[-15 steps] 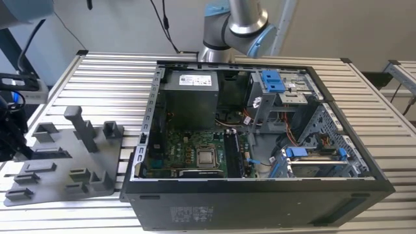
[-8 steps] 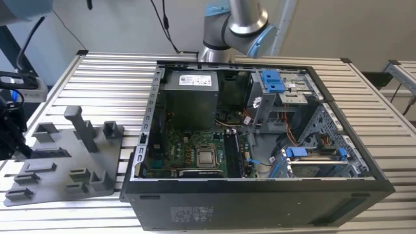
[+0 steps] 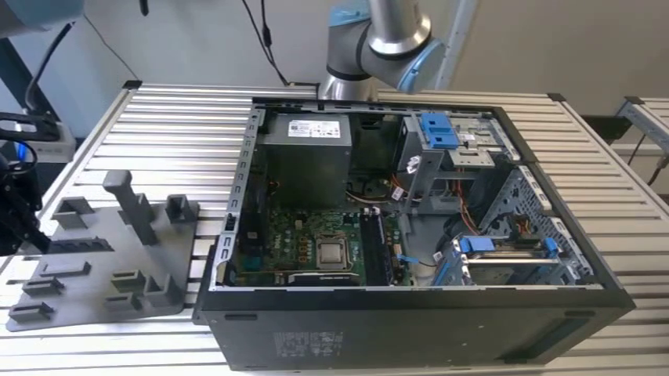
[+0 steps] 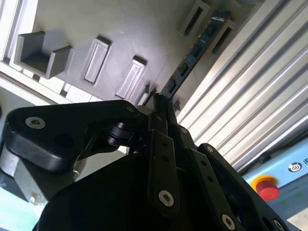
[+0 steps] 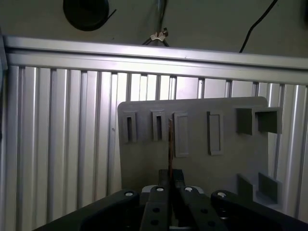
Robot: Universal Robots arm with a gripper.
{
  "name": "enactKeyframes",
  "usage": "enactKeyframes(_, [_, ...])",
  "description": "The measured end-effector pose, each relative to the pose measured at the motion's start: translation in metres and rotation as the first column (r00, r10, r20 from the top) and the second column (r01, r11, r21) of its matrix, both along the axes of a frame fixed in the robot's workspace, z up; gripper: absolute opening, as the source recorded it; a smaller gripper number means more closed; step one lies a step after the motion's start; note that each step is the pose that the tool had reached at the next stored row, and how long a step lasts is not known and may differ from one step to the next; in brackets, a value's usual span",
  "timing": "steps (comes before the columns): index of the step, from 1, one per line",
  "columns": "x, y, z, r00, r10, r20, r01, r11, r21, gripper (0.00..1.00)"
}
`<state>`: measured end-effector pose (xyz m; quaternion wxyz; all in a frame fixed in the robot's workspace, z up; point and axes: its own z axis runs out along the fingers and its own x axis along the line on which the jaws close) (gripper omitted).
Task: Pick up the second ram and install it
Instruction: 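Pick up the second ram and move it above second insertion slot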
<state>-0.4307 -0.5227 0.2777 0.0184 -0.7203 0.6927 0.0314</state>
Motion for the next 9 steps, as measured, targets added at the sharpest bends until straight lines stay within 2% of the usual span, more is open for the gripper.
enactKeyframes(9, [0.0000,0.0000,0.0031,1.0000,0.000,0.0001,0.000,1.0000,0.0001,0.15])
